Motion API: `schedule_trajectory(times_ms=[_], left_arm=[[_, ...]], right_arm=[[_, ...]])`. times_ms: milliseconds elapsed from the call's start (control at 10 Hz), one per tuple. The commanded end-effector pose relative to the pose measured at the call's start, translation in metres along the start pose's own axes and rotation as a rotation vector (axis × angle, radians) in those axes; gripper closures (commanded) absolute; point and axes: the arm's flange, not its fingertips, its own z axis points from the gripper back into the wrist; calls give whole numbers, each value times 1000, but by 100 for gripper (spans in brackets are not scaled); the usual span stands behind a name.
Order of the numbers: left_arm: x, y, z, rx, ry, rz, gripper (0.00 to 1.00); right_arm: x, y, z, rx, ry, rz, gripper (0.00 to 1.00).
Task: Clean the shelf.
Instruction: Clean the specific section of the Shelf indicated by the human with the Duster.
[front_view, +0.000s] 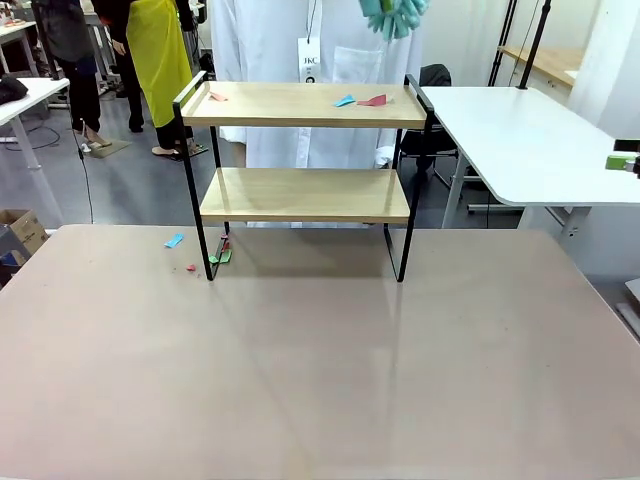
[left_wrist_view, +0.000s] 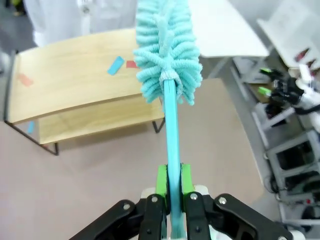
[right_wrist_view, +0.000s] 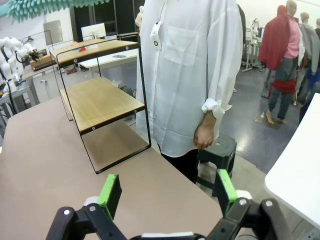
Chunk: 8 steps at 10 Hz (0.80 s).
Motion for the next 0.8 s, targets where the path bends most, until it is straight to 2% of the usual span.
schedule_trajectory(times_ms=[0,200,700], left_arm=[[22,-43,-23,97,13,18,87],[23,-59,-42,130,-12,39,87],[14,-81,-82,164,18,99,87]], right_arm=[[4,1,-1,-1,0,5,0],[4,1,-1,-1,0,5,0],[4,1,-1,-1,0,5,0]])
